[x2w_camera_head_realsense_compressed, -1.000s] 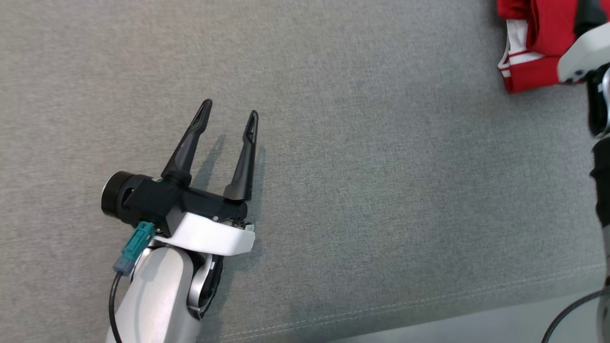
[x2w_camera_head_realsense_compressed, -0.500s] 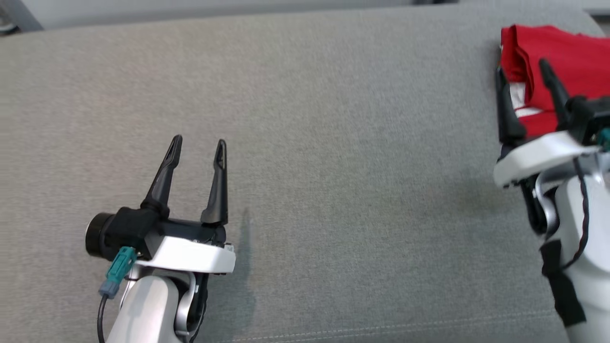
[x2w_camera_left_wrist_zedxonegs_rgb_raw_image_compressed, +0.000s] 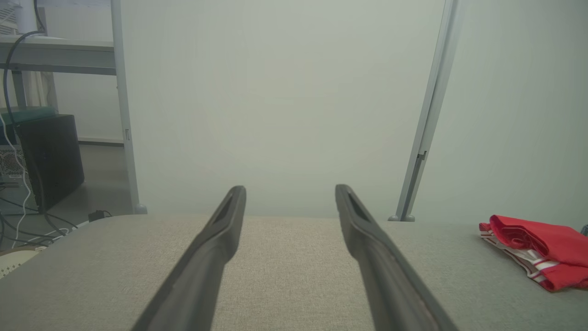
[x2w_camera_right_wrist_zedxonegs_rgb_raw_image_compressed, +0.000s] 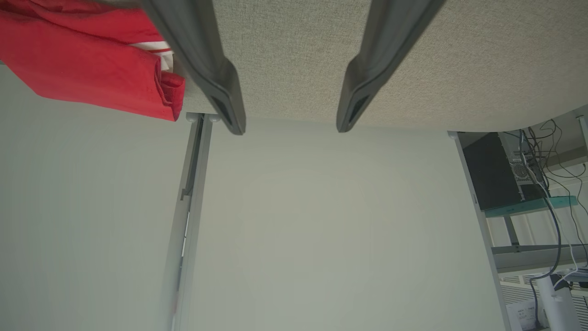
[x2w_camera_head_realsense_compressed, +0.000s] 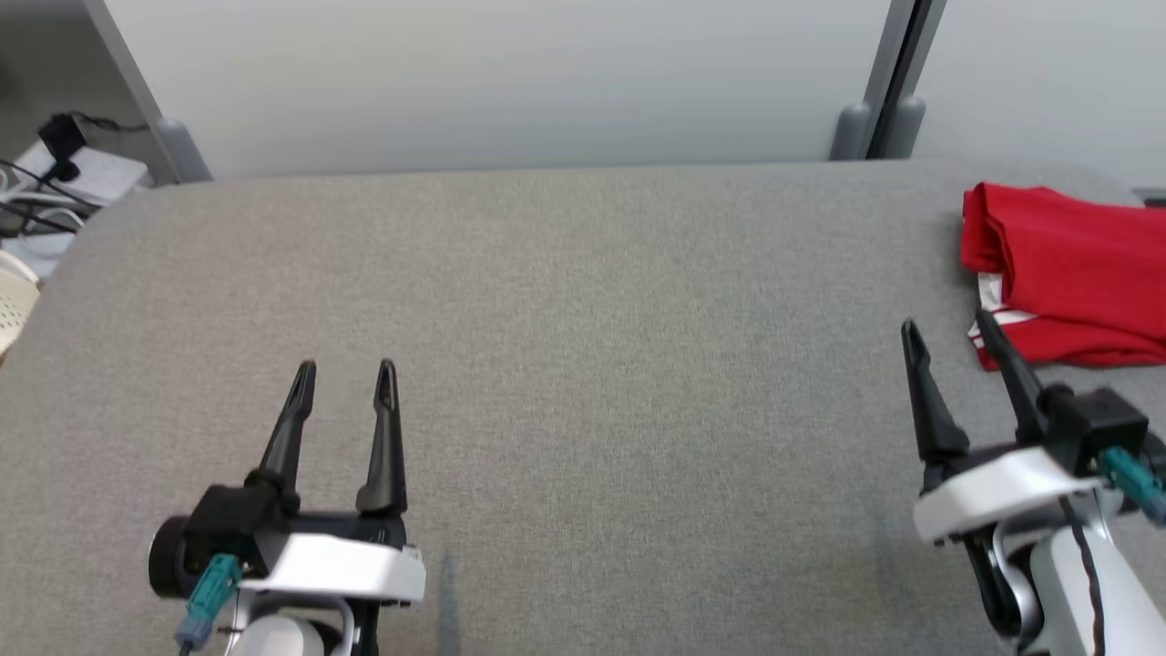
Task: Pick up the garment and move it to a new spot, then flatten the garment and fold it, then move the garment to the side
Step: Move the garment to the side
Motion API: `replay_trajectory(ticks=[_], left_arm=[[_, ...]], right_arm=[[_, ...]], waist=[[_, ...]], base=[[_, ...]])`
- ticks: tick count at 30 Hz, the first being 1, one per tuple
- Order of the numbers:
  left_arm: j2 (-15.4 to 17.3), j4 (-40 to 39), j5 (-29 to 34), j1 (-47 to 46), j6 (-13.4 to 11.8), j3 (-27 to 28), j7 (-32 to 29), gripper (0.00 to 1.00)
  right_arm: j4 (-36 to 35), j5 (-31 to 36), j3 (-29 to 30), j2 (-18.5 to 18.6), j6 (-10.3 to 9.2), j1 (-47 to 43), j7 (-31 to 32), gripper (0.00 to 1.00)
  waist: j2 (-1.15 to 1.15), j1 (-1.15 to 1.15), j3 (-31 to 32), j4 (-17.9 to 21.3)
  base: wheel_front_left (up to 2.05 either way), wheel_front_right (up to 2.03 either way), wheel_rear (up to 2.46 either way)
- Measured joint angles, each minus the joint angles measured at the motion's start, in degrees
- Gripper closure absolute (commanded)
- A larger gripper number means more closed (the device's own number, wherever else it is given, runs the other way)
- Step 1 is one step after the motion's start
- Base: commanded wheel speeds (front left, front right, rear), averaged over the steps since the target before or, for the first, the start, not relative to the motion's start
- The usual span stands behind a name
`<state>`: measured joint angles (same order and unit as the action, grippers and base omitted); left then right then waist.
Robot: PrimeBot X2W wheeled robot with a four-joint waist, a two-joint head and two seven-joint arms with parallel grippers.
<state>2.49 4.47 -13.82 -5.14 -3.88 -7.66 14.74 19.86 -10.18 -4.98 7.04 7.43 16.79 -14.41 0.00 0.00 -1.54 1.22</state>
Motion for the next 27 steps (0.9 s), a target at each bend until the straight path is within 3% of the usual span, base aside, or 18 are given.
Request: replay_trajectory(ticks=[12, 27], left_arm=[[0.0, 0.8, 0.0, 6.4, 0.1, 1.6, 0.0, 0.0], [0.1, 2.1, 0.2, 10.0, 0.9, 2.7, 0.0, 0.0]], right_arm=[[-9.8, -3.3, 2.7, -1.8, 0.0, -12.2, 0.0, 0.0], [-10.3, -4.0, 2.1, -2.7, 0.0, -17.7, 0.0, 0.0]], waist=[[0.0, 0.0, 4.3, -0.2], [0.0, 0.0, 6.2, -0.9]], base=[[0.0, 0.0, 0.0], [0.0, 0.0, 0.0]])
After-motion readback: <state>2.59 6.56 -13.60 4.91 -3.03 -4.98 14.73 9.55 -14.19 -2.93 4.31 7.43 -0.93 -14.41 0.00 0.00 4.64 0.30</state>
